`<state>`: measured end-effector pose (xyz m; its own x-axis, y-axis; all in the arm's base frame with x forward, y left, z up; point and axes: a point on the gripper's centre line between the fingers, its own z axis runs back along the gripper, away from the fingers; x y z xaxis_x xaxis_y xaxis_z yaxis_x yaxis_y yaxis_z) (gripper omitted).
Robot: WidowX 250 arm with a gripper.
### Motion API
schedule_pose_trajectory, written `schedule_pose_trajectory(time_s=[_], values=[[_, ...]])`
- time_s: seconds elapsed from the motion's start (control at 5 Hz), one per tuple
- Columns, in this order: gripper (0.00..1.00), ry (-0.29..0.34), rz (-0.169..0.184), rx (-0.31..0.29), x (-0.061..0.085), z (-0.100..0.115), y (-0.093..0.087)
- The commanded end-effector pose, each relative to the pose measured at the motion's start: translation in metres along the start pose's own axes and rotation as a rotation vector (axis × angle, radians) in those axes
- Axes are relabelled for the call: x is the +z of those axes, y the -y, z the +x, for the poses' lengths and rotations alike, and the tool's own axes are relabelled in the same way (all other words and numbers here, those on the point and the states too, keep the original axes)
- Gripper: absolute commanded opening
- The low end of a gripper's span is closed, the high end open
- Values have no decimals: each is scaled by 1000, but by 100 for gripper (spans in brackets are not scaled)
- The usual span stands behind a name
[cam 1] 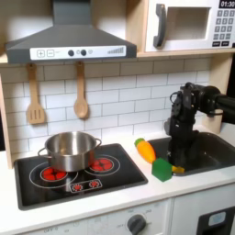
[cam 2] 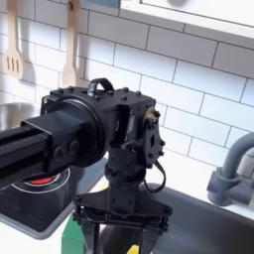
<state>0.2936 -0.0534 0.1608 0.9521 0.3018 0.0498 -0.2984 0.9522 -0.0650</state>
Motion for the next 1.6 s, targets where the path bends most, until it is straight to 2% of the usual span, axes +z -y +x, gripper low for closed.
schedule_pose_trajectory(time_s=[0.0, 0.4, 0.6, 0.8, 1.2, 1.4], values=[[100, -1, 1, -2, 0, 0, 0], [100, 1, 1, -2, 0, 0, 0], [100, 30, -13, 7, -2, 8, 4], [100, 32, -15, 12, -8, 16, 12], [100, 41, -16, 71, -14, 34, 21], [100, 23, 3, 86, -15, 30, 26]])
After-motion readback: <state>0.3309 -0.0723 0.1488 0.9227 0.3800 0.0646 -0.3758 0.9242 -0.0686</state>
